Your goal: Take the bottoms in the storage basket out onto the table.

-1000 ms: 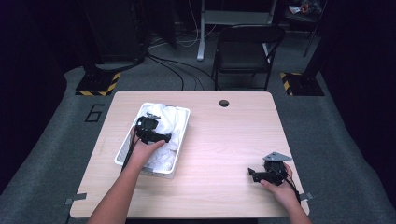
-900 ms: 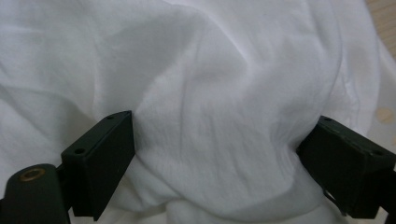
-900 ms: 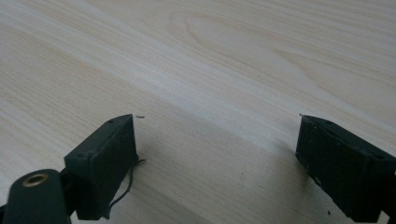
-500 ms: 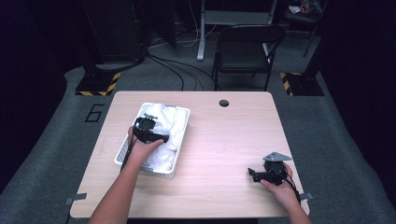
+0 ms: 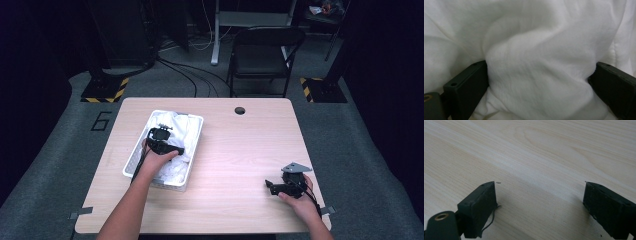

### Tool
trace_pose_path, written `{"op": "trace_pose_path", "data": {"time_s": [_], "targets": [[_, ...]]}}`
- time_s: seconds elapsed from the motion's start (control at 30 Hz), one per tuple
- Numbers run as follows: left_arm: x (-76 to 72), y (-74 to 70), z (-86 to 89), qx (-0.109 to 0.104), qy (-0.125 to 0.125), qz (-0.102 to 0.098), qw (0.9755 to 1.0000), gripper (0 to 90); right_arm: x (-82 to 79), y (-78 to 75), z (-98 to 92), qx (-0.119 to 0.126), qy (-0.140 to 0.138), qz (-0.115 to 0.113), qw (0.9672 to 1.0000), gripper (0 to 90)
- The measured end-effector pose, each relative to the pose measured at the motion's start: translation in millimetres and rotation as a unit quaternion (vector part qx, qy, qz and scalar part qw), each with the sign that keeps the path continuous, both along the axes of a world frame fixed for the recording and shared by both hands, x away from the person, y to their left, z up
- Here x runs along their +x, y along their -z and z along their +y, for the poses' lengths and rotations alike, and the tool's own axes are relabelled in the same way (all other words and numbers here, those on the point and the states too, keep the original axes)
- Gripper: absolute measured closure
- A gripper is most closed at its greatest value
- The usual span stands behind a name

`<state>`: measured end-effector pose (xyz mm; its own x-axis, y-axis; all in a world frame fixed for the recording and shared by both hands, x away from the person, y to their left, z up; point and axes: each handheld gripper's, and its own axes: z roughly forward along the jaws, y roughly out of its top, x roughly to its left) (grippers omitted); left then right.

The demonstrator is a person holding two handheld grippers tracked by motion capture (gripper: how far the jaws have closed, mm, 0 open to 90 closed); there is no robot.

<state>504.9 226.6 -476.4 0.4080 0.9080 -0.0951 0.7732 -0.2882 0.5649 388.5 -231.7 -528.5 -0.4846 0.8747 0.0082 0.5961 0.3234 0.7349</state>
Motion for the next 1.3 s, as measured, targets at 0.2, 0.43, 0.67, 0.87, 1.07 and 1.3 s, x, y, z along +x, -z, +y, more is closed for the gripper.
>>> {"op": "trace_pose_path", "data": {"time_s": [0.2,0.43,0.67,0.87,1.07,1.3], "targets": [[1.3,6.5,-4.0,0.032,0.013,0.002,0.9994,0.0,0.9,0.1,0.7,-0.002,0.0,-0.001,1.0,10.2],[3.6,8.8,4.2,0.039,0.004,0.011,0.9992,0.2,0.6,0.1,0.8,-0.002,-0.001,-0.001,1.0,10.3],[5.7,14.6,8.6,0.027,-0.003,0.025,0.9993,0.0,-0.7,-0.1,1.1,-0.001,-0.002,0.002,1.0,10.3],[6.6,17.0,10.3,0.019,0.004,0.022,0.9996,0.0,-0.7,-0.1,1.2,-0.001,-0.001,0.002,1.0,10.2],[6.8,19.7,7.5,0.038,0.008,0.018,0.9991,0.2,-0.6,-0.1,1.2,-0.001,-0.001,0.002,1.0,10.2],[5.5,18.4,10.4,0.042,0.0,0.007,0.9991,11.2,-0.7,-0.1,1.3,-0.001,0.0,0.002,1.0,10.2]]}}
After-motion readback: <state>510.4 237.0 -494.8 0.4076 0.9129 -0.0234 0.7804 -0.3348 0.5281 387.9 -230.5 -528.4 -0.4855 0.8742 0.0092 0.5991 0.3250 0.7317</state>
